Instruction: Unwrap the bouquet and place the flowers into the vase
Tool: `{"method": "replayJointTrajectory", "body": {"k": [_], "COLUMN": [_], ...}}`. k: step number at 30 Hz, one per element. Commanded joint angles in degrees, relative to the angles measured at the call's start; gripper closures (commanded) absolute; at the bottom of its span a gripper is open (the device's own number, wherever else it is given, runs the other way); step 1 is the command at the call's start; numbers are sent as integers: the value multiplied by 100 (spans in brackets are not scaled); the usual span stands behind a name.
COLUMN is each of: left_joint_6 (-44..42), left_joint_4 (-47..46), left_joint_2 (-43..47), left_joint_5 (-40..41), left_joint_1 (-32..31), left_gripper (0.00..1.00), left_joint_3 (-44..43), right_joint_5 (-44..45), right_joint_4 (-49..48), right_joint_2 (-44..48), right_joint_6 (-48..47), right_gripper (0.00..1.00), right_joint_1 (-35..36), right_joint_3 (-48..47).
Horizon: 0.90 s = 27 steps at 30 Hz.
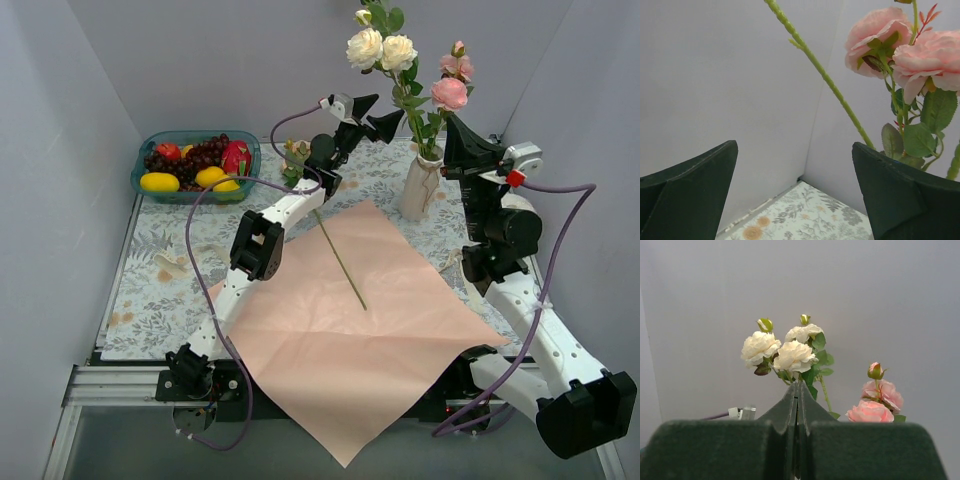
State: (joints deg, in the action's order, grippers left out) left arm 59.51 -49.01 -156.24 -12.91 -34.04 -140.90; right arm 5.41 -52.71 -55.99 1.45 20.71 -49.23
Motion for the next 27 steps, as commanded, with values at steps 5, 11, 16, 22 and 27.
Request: {"method": "replayJointTrajectory", "body": {"k": [5,11,16,22,27], "left_joint_6": [-546,-299,-387,-572,-712], "left_joint_4": [-380,-881,-1145,-1321,-1409], "left_joint_2": [-266,-284,-205,14,901], "left_joint_5": [140,-554,-573,-669,-423], "left_joint_1": [-173,-173,-217,-182,55], "left_gripper": [2,2,2,2,2], "left_joint_3": [-377,-306,-263,27,1581], "right_joint_5": [13,171,460,1126,1182], "right_joint_4": [-389,-425,-459,-626,-1425], "right_joint_2": [290,211,-61,-930,-2011], "right_joint_6": [48,-13,-84,-128,-128], "right_gripper": [99,99,99,91,67], "right_joint_1": [12,12,12,-5,-41], "right_joint_3": [-25,72,168,20,-516]}}
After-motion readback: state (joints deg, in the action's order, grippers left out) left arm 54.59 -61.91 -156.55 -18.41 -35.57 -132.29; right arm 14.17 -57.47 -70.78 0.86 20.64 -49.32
